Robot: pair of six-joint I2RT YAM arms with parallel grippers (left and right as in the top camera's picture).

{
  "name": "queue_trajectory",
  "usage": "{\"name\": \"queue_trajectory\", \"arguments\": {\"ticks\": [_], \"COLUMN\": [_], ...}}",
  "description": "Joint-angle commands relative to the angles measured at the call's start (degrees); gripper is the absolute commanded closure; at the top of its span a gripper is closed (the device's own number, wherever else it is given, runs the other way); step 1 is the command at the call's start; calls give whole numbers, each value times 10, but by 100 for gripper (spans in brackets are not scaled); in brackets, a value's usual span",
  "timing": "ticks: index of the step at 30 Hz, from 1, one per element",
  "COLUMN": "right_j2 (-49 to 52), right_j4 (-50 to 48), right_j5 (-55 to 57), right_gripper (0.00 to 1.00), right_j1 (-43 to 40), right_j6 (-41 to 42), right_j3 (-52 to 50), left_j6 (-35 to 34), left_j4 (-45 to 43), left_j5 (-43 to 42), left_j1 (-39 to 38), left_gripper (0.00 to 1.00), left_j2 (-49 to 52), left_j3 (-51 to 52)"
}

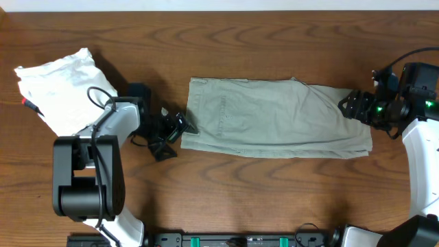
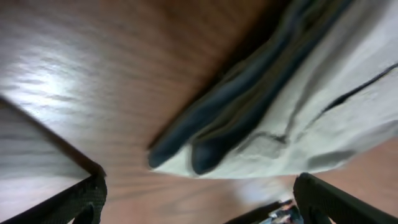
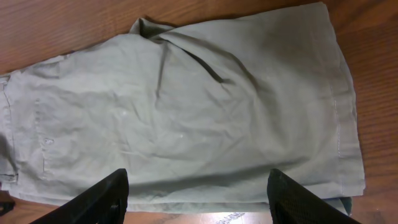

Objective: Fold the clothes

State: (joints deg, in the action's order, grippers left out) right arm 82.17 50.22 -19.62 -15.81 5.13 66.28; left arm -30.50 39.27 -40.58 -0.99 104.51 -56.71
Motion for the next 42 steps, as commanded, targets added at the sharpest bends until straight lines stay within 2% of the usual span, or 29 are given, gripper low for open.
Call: {"name": "queue_trajectory", "arguments": {"ticks": [1,9,14,25,27,29,34,42], "right_j2": [3,3,3,3,3,3,3,3], "right_j4": [-1,-1,0,2,2,2,2,4], "right_j5": [2,2,2,2,2,2,2,2], "right_gripper": [30,30,29,29,29,30,29,29], "right_j1": [5,5,5,5,5,5,5,5], "right_j6": [-9,-9,-9,-9,-9,-9,-9,-9], "right_j3": [5,5,5,5,5,5,5,5], "left_j6": [-70,-152,-166,-236,-236,-236,-236,-236], "left_j4": [-46,-148,-174,-182,-192,-203,-216,-216], "left_j5": [-8,4,106,207,208,208,240,272], "left_j1": [-30,-85,-87,-87,-87,-87,-87,-87], "left_gripper": [2,1,4,5,9,18,27,64], "left_j2": [1,1,1,1,1,1,1,1], "left_j3": [31,70,70,70,70,70,70,70]}}
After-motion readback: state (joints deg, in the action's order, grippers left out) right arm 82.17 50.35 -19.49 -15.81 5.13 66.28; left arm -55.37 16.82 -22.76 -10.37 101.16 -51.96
